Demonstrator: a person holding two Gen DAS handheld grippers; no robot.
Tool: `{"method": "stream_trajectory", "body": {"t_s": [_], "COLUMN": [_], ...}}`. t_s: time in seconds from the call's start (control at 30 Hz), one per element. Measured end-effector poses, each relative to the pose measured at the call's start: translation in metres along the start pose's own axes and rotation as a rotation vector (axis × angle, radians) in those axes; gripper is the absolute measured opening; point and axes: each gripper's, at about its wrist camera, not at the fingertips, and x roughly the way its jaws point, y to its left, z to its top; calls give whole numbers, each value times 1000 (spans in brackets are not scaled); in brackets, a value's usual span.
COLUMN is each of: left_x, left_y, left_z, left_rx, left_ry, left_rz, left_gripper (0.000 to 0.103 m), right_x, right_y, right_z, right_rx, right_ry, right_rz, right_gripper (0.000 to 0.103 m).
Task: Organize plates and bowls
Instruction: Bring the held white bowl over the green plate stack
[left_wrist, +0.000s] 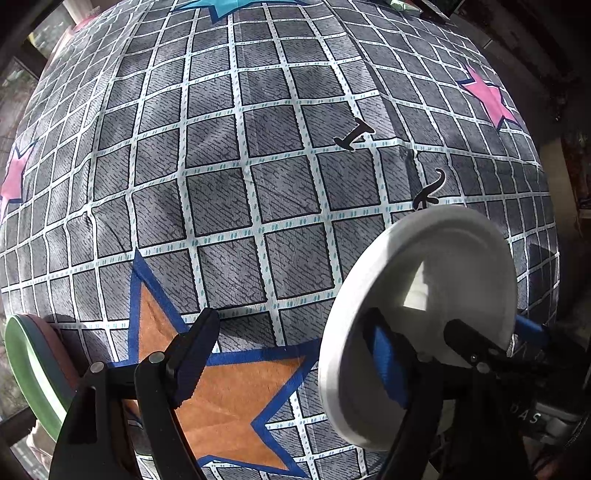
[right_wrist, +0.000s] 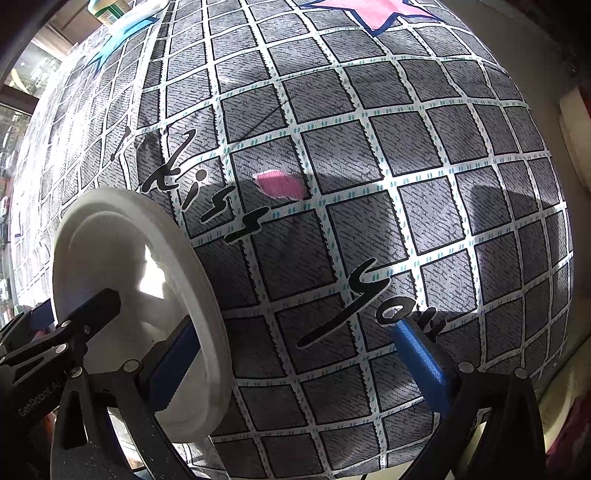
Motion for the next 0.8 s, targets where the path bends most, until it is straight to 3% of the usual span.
{"method": "stream_trajectory", "body": {"t_s": [0.23,0.57,0.73,0.8], "left_x": [-1,-6,-2,-2], "left_y": [-3,-18,-33,-39], "left_z": [0,2,1,1], "left_rx": [2,33,52,59], "left_ry": [-2,6,26,29], "left_rz": [4,23,22,24], "left_gripper": [82,82,82,76], "right_x": [-3,-3,-13,-18], "right_y": [3,4,1,4], "right_z": [-7,-7,0,3], "right_rx": [0,-12,-22,-46], "right_ry": [-20,20,22,22], "right_rz": [-2,17,43,61], "right_gripper": [103,103,89,74]}}
